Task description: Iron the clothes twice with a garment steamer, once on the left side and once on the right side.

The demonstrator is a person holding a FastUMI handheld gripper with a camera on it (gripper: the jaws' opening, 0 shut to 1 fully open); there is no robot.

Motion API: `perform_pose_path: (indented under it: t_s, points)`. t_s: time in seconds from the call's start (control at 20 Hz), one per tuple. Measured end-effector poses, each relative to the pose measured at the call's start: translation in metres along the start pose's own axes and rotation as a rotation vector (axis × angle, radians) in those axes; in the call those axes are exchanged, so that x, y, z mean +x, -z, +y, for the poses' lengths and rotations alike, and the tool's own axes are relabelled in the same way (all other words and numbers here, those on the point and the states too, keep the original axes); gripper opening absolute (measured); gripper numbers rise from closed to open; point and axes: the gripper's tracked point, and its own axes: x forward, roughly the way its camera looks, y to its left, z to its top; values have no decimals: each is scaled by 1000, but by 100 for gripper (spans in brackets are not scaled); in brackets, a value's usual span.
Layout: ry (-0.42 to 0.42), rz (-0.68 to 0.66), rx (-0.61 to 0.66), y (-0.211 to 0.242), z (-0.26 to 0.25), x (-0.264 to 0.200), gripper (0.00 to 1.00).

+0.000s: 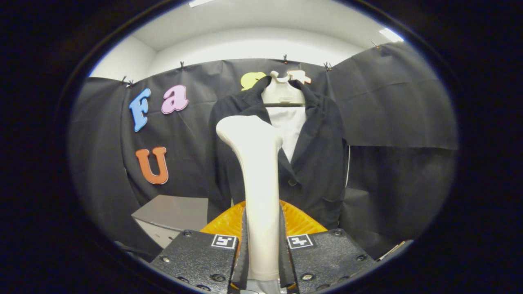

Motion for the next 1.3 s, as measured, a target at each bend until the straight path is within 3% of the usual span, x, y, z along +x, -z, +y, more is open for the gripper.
perform_pose_path:
  t_s: [0.6, 1.3]
  points:
    - [50, 63, -48, 15, -12, 74, 32]
    - [61, 125, -108, 64, -30, 73, 32]
